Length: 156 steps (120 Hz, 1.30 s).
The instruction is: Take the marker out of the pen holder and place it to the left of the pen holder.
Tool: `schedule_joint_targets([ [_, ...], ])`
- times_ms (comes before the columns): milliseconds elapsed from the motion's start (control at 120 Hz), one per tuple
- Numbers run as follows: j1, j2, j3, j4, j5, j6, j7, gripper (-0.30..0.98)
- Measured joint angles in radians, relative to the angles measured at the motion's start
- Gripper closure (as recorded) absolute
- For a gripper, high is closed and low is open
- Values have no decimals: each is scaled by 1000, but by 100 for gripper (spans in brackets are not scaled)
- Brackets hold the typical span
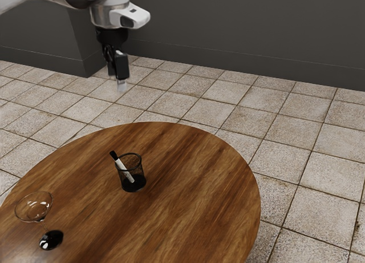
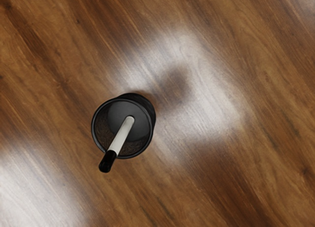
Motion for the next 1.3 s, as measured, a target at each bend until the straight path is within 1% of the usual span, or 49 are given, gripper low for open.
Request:
schedule_joint_targets([
  [225,4,10,5,-30,5,0,-4,0],
  [408,41,117,11,-63,9,2,-24,1],
  [575,96,146,10,-141,-1,65,-9,8],
  [758,141,159,10,-193,-22,163,31,14],
  [917,184,195,10,-228,-42,230,70,24],
  [1108,208,229,10,-259,-68,298,113,33],
  [1192,230,223,10,-296,-78,322,130,36],
  [1300,234,176,5,-361,-97,342,149,37],
])
